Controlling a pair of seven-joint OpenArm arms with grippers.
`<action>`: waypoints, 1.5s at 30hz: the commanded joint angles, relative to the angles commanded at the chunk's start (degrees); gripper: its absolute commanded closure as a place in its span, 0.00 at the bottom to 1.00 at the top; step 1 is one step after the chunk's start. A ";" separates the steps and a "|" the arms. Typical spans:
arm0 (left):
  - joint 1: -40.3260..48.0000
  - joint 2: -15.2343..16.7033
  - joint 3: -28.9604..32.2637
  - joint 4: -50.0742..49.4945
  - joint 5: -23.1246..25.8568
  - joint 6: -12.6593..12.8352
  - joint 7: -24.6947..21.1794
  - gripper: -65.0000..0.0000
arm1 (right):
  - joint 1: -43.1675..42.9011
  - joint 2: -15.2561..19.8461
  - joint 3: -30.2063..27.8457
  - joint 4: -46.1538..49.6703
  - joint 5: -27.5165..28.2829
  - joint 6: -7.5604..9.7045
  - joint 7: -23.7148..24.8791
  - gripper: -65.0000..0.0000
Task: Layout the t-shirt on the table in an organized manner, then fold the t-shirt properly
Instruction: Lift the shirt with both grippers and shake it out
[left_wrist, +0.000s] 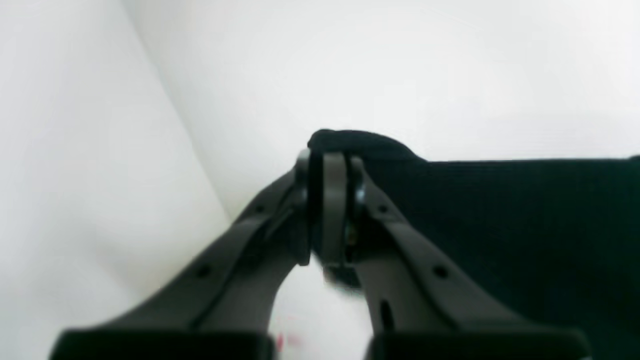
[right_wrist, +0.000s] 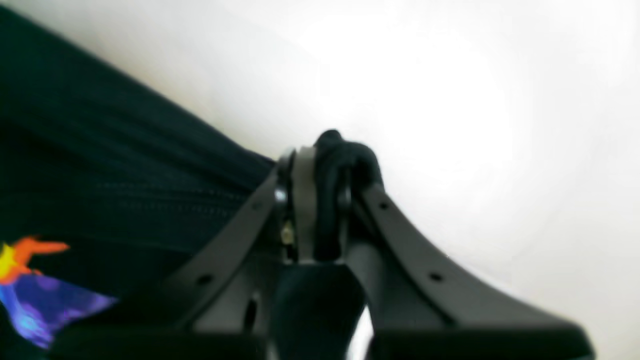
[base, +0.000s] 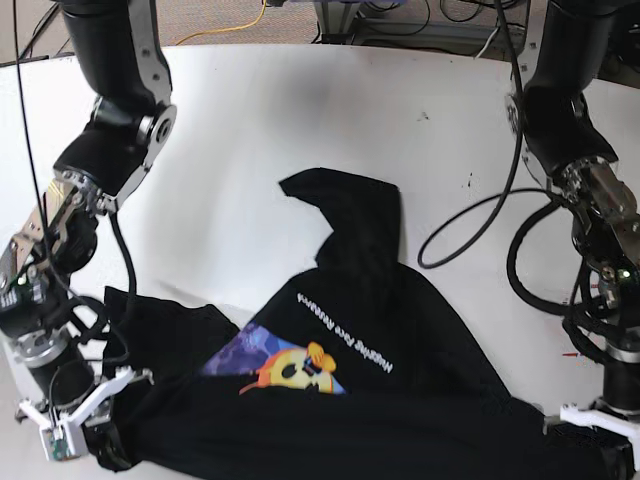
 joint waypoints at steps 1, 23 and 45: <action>-1.67 0.00 0.00 -0.09 0.00 0.00 0.26 1.00 | 2.11 0.18 -0.70 -1.32 0.00 0.00 0.00 0.99; -24.53 -1.58 2.64 -0.44 -0.09 -0.35 6.51 0.94 | 25.58 1.85 -10.55 -11.87 0.00 0.00 0.00 0.99; -10.37 -1.41 1.76 1.76 -0.62 -9.67 15.47 1.00 | 3.34 5.36 -10.02 2.73 0.09 1.67 -4.13 1.00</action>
